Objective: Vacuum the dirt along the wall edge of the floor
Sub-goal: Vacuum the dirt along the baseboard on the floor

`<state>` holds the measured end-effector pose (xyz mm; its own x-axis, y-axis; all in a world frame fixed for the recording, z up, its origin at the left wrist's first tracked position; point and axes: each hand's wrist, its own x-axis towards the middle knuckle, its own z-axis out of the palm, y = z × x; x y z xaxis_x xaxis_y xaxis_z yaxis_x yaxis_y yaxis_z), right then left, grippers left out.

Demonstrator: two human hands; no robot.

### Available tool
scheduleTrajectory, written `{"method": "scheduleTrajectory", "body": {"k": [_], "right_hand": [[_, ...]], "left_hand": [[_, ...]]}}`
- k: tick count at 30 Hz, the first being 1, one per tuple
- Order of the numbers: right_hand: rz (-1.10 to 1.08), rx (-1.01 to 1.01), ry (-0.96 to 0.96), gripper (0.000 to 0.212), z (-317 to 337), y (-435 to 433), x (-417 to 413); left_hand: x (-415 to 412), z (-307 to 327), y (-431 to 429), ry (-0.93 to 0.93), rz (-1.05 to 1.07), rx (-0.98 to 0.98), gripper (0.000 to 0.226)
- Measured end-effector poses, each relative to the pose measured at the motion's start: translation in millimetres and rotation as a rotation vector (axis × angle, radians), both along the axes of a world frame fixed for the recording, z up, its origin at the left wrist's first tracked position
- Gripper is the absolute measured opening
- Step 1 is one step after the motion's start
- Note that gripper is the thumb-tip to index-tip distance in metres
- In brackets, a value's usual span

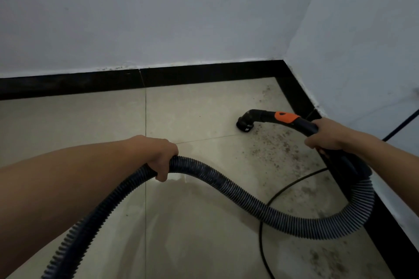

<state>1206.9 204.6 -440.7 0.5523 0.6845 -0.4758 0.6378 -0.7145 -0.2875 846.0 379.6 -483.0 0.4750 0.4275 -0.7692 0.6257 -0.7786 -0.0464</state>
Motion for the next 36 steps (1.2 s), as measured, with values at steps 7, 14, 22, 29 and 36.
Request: {"method": "scheduleTrajectory", "body": {"k": [7,14,22,29,36], "right_hand": [[0.089,-0.089,0.066,0.019,15,-16,1],[0.184,-0.221,0.106,0.023,23,-31,3],[0.079,-0.007,-0.095,0.027,-9,14,-24],[0.079,0.036,0.122,0.019,-29,63,-68],[0.041,0.097,-0.016,0.036,-33,103,-83]], "left_hand": [[16,0,-10,-0.004,-0.022,-0.045,0.040],[34,-8,-31,-0.012,-0.075,-0.083,0.040],[0,1,-11,0.044,-0.002,0.019,0.041],[-70,6,12,0.119,0.127,0.099,0.043],[-90,6,15,0.106,0.196,0.115,0.042]]}}
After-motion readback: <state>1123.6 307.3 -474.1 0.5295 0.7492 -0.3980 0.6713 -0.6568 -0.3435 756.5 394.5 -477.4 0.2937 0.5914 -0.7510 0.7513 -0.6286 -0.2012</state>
